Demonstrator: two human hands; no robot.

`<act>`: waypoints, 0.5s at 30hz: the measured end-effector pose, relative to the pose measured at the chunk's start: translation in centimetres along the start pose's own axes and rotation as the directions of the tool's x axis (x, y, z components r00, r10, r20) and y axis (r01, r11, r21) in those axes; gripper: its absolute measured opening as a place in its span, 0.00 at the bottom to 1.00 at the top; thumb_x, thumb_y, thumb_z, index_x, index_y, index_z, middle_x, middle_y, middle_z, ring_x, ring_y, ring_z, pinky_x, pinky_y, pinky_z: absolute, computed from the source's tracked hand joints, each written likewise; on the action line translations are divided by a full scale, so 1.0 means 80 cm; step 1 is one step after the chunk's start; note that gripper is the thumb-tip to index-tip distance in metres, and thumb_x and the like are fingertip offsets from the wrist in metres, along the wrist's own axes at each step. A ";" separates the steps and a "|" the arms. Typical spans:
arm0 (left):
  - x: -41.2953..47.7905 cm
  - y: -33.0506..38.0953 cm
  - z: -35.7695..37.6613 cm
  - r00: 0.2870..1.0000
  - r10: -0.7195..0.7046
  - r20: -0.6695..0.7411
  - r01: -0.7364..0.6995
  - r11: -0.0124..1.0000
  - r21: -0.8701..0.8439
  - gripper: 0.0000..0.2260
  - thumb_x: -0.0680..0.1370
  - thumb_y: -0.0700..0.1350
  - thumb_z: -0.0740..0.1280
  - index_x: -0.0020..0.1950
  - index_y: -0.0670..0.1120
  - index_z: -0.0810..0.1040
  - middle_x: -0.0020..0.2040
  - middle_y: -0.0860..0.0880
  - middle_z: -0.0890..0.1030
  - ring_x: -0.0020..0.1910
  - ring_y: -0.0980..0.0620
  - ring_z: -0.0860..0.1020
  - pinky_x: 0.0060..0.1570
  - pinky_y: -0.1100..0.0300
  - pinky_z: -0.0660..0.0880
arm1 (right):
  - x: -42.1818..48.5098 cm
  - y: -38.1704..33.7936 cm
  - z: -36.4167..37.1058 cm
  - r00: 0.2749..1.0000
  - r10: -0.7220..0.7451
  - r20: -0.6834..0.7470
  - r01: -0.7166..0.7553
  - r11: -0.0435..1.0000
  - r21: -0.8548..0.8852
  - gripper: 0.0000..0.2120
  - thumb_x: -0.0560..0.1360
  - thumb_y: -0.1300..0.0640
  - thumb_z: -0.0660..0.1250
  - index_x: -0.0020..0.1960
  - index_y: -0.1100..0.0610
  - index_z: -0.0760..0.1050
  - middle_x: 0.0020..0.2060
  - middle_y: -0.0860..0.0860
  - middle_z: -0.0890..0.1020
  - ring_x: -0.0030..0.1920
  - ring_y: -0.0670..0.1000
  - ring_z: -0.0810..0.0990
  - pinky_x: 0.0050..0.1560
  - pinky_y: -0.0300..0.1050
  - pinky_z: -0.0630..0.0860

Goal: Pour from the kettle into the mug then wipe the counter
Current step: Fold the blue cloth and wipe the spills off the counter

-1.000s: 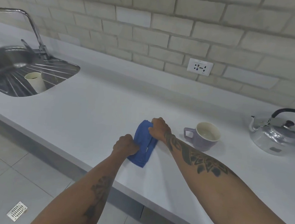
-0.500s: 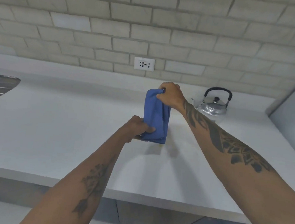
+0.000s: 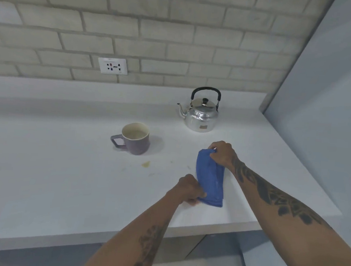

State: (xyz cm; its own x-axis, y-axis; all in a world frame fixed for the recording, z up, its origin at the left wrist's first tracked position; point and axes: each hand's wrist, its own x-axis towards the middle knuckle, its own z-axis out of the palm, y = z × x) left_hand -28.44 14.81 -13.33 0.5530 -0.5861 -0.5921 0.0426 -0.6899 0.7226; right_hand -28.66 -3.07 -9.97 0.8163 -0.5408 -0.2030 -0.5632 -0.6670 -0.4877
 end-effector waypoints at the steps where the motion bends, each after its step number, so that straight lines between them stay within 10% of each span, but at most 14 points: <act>1: -0.001 -0.006 -0.008 0.997 0.034 -0.063 -0.031 0.998 0.046 0.05 0.71 0.44 0.69 0.43 0.43 0.77 0.44 0.44 0.80 0.42 0.46 0.79 0.53 0.52 0.80 | -0.002 0.001 0.004 0.999 -0.009 -0.037 0.007 0.999 -0.035 0.16 0.75 0.63 0.62 0.61 0.55 0.78 0.63 0.57 0.77 0.63 0.57 0.74 0.59 0.47 0.73; 7: -0.040 -0.088 -0.121 0.738 0.348 -0.578 -0.158 0.922 0.352 0.09 0.77 0.46 0.63 0.55 0.53 0.78 0.53 0.53 0.80 0.53 0.50 0.79 0.51 0.56 0.75 | -0.057 -0.016 0.062 0.972 -0.206 -0.114 0.194 0.975 -0.111 0.18 0.80 0.59 0.59 0.68 0.65 0.68 0.66 0.58 0.73 0.67 0.60 0.69 0.68 0.52 0.65; 15: -0.086 -0.243 -0.239 0.633 0.414 -0.655 0.123 0.781 0.613 0.17 0.77 0.44 0.57 0.63 0.41 0.75 0.63 0.40 0.77 0.61 0.37 0.74 0.59 0.43 0.72 | -0.090 0.015 0.125 0.985 -0.160 -0.058 0.121 0.896 -0.427 0.28 0.84 0.50 0.46 0.78 0.65 0.46 0.79 0.59 0.47 0.79 0.57 0.46 0.77 0.56 0.50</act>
State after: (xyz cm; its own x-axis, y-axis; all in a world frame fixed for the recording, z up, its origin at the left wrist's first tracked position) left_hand -17.17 40.41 -16.46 0.9122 -0.3782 0.1576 -0.4083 -0.8711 0.2728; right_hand -33.91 5.15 -17.56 0.8873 -0.4553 -0.0729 -0.4608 -0.8819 -0.0994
